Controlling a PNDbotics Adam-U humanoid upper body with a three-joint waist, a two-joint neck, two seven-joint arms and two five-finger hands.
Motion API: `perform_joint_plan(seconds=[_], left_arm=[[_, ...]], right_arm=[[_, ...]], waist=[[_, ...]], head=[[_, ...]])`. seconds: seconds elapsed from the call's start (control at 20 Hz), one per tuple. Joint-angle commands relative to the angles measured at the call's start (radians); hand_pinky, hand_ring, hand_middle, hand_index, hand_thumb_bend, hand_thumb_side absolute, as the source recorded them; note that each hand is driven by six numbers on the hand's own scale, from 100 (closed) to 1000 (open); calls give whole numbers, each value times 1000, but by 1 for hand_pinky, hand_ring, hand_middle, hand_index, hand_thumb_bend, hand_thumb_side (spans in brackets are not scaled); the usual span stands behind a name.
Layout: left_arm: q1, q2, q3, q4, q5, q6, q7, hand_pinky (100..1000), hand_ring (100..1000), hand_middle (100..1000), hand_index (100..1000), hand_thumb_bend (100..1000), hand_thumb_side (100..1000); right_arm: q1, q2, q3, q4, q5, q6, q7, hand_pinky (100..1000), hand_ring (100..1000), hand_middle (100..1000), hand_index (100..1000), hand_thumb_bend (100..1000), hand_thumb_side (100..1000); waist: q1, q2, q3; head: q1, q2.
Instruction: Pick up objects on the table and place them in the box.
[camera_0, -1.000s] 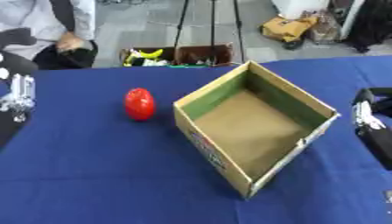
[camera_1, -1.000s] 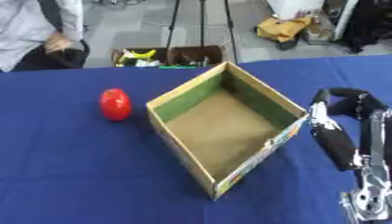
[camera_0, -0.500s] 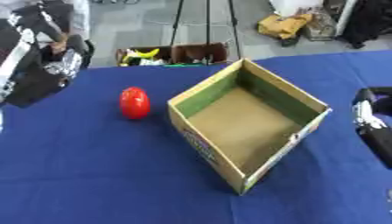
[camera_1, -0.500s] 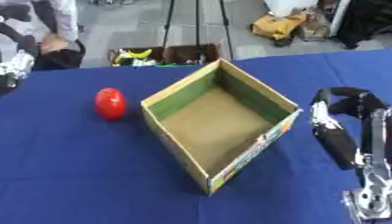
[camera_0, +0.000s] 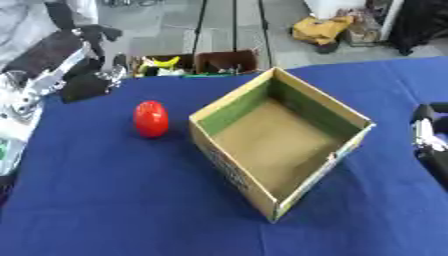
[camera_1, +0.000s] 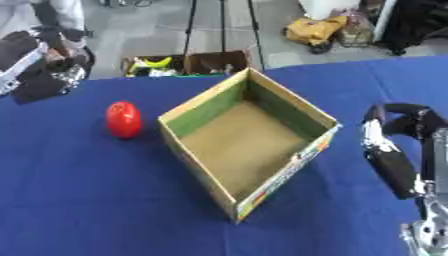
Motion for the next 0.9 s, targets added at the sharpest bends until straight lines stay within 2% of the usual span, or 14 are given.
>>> perform_joint_plan(seconds=[0.05, 0.25, 0.45, 0.6, 0.75, 0.9], left_arm=[[-43, 1, 13, 60, -40, -27, -50, 561, 825, 910, 1000, 342, 1000], [-77, -18, 10, 123, -79, -77, -117, 641, 869, 944, 1000, 541, 1000], [-99, -34, 14, 173, -102, -105, -189, 657, 880, 952, 1000, 673, 898], [-114, -46, 25, 204, -111, -101, -237, 632, 870, 957, 1000, 719, 822], [-127, -58, 34, 235, -123, -87, -273, 550, 821, 945, 1000, 705, 822], [-138, -65, 40, 261, -144, -76, -289, 539, 819, 943, 1000, 701, 795]], right_arm=[[-5, -22, 3, -21, -11, -1, 5, 747, 565, 449, 684, 185, 480], [-4, -22, 5, -21, -11, 0, 9, 748, 566, 448, 684, 186, 481], [-3, -24, 6, -21, -11, 0, 12, 748, 567, 448, 684, 187, 480], [-3, -25, 7, -21, -12, 0, 15, 748, 567, 448, 684, 188, 480], [-2, -25, 8, -21, -12, 0, 17, 748, 568, 447, 684, 187, 481], [-2, -26, 9, -21, -12, 1, 19, 748, 567, 447, 684, 188, 481]], waist=[[-1, -24, -2], [2, -21, -6], [6, -17, -12], [8, -16, -16], [10, -17, -21], [11, -17, -27]], head=[[7, -4], [13, -10], [16, -13], [19, -15], [23, -18], [27, -21]])
